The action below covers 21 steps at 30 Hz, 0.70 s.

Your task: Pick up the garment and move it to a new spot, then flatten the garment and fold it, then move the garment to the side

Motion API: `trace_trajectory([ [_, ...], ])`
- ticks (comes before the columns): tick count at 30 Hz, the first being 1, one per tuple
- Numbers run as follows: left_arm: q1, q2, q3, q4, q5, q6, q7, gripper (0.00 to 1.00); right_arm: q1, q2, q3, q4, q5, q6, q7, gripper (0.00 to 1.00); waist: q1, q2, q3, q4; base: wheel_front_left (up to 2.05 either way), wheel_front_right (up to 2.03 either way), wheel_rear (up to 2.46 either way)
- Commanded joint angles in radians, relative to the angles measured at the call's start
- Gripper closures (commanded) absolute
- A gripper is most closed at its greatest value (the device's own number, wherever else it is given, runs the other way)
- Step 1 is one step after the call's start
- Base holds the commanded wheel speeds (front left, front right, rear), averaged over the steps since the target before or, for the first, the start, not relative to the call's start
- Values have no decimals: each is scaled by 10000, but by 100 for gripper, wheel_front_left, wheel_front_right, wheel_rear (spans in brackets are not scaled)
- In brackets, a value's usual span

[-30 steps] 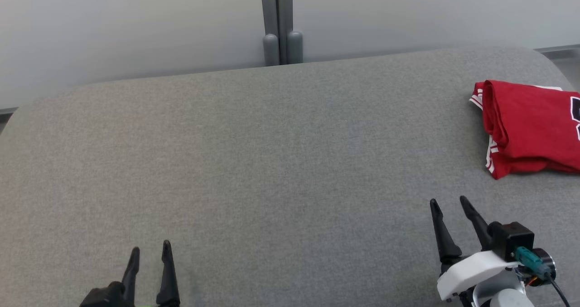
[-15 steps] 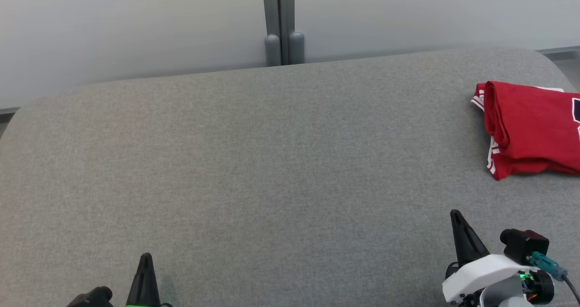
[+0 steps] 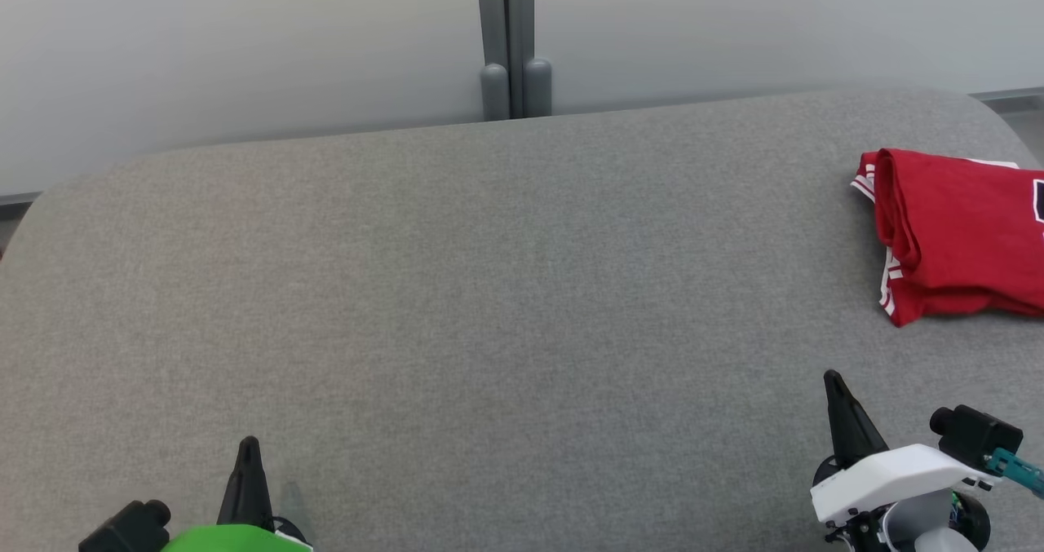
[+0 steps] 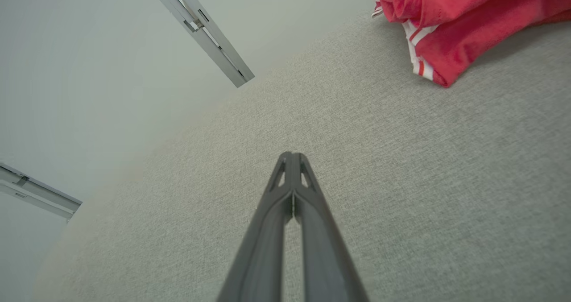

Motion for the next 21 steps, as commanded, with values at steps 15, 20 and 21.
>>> trace_trajectory([
  [15,-627,40,313,-229,-2060,-119,595,100,-344,-66,-230,-318,2340,-4,584,100,0,0,-33,61,0,0,0],
  [20,-738,43,387,-248,-2610,-133,752,100,-375,-70,-282,-360,2954,-5,740,100,0,0,-43,80,0,0,0],
  [21,-757,44,404,-252,-2721,-138,786,100,-381,-71,-294,-369,3093,-5,782,100,0,0,-46,85,0,0,0],
])
